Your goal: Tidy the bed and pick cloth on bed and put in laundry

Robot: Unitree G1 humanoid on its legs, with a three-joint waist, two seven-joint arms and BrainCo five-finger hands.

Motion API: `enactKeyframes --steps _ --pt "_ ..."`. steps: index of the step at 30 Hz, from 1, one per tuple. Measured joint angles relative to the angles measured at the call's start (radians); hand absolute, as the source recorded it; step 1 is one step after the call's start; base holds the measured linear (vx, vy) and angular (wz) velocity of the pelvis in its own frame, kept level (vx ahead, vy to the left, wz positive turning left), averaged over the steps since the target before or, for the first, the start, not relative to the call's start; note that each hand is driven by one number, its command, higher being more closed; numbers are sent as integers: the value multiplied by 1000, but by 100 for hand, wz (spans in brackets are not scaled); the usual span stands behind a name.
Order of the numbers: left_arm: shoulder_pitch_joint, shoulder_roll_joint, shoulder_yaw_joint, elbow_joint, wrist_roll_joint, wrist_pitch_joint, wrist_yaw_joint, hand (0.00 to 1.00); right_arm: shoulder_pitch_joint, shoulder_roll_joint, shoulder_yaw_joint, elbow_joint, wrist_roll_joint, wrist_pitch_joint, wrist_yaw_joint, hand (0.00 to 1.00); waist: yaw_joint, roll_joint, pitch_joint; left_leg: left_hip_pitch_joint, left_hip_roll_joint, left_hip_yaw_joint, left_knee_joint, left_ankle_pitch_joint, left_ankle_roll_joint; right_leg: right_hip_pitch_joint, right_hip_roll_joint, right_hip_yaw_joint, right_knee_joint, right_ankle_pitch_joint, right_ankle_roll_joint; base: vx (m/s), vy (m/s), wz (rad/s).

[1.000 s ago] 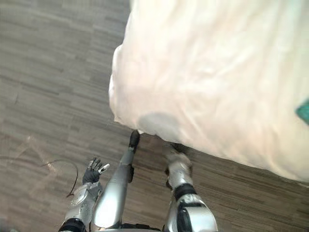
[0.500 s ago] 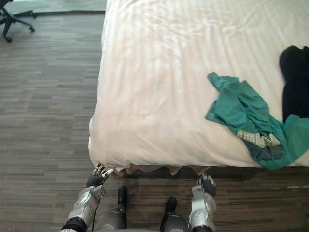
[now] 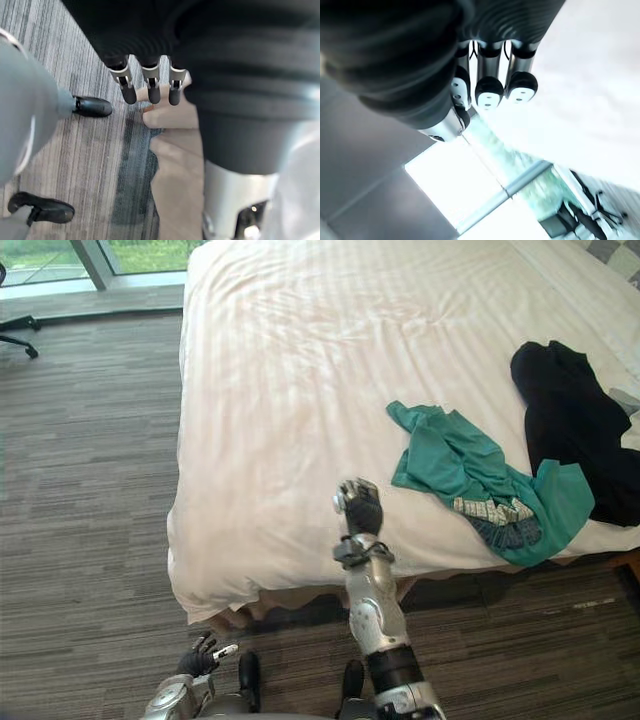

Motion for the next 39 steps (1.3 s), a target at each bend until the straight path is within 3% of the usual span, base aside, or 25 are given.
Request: enactKeyframes --steps 4,6,9,12,16,20,22,25,29,33,35,39 --pt "-36 2 -1 -9 -11 -7 18 0 -247 -13 -16 93 1 -5 -12 100 9 35 101 -69 -12 -37 0 28 3 -54 -10 -18 8 20 -3 -128 46 24" --pt "-62 7 -1 -18 -28 -22 19 0 -397 -50 -95 143 11 -11 -42 100 31 63 185 -122 -16 -64 0 57 13 -90 -12 -42 7 38 -3 -109 39 31" --pt "-54 6 -2 -48 -58 -44 19 0 -481 -92 -201 139 32 -36 -89 100 58 96 250 -189 -25 -99 0 83 23 -136 -19 -72 2 52 -5 -64 28 34" --pt "-55 6 -12 -60 -59 -57 20 0 -498 -108 -265 127 42 -68 -114 100 61 122 285 -239 -39 -104 0 94 31 -180 -32 -79 0 62 3 -13 38 16" --pt "-69 -4 -63 -129 -82 -86 18 0 -507 -129 -311 113 60 -153 -115 100 58 176 324 -318 -67 -101 0 104 44 -265 -67 -63 -3 81 22 -1 61 0" --pt "-115 -17 -49 -137 -96 -108 16 0 -523 -124 -291 62 56 -214 -104 100 54 184 328 -382 -85 -71 0 101 42 -350 -89 -22 -4 99 37 -15 58 -17" --pt "-123 -40 -22 -153 -99 -108 13 0 -512 -107 -288 36 56 -227 -94 100 54 181 327 -395 -87 -45 -1 90 41 -366 -93 -7 -15 110 40 -8 58 -18" --pt "-123 -77 32 -171 -113 -107 10 0 -464 -80 -274 33 50 -235 -71 100 51 152 314 -388 -89 -8 0 86 48 -378 -94 29 -21 116 41 24 34 -29" --pt "-126 -103 117 -170 -129 -102 9 0 -319 -6 -277 33 48 -226 -29 100 13 74 269 -364 -78 21 0 78 43 -369 -84 47 -21 114 35 54 1 -18" --pt "-137 -107 143 -165 -137 -99 10 0 -144 60 -324 40 58 -195 0 100 0 -4 219 -315 -60 46 0 59 43 -339 -66 71 -14 100 22 40 -26 -20" --pt "-138 -107 152 -164 -138 -93 10 0 -79 88 -346 47 61 -175 3 100 -5 -24 193 -296 -55 56 0 52 39 -325 -60 72 -15 96 15 28 -31 -18" --pt "-137 -109 161 -109 -141 -79 10 0 12 118 -430 188 92 -123 0 100 -22 -36 151 -222 -42 65 0 36 35 -252 -43 73 -16 83 -3 41 -42 -13"
